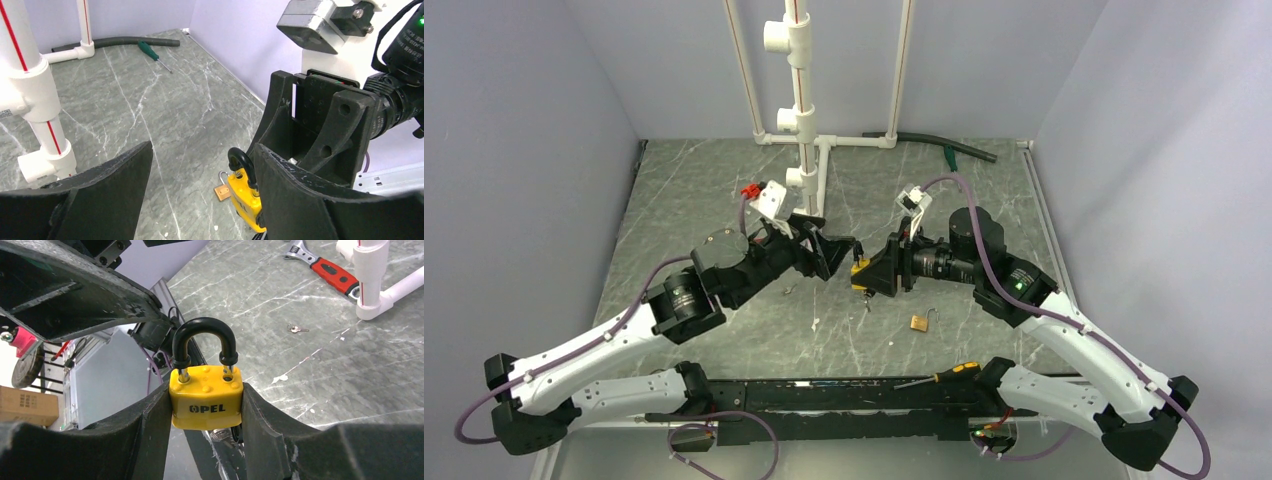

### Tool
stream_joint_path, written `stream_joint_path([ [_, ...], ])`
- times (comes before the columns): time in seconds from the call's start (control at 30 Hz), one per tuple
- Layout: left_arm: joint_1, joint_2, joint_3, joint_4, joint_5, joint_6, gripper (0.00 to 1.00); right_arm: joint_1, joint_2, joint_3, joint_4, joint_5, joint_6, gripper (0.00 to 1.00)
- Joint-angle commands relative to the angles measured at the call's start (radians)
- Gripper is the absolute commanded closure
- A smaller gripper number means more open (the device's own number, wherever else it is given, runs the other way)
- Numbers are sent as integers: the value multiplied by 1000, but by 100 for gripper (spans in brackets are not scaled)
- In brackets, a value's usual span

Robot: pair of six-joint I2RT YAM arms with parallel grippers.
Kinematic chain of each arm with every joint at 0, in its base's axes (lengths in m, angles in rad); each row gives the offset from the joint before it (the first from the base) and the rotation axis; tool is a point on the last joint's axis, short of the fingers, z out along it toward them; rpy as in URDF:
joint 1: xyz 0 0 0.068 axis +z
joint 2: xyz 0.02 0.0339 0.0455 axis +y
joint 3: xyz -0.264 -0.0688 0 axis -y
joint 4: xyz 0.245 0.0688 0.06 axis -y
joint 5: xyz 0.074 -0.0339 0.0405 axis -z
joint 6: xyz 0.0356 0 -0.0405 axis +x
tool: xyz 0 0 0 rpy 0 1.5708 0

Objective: Unlock with the key

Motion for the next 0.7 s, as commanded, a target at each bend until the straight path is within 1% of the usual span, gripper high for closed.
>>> stream_joint_path([
  [0.0, 2, 24, 8, 60, 16, -12, 21, 2, -13, 42, 72, -37, -9, 100],
  [0.1, 1, 40, 5, 70, 58, -17, 20, 2, -12, 48, 65, -22, -3, 100],
  [0.37, 1, 58, -13, 52, 93, -22, 20, 1, -36, 52, 71, 7, 7, 100],
  [0.53, 2, 57, -34, 12, 62, 9, 20, 2, -48, 75, 73, -19, 22, 100],
  [0.67, 2, 26, -90, 18, 13, 42, 19, 2, -61, 102, 75, -71, 43, 100],
])
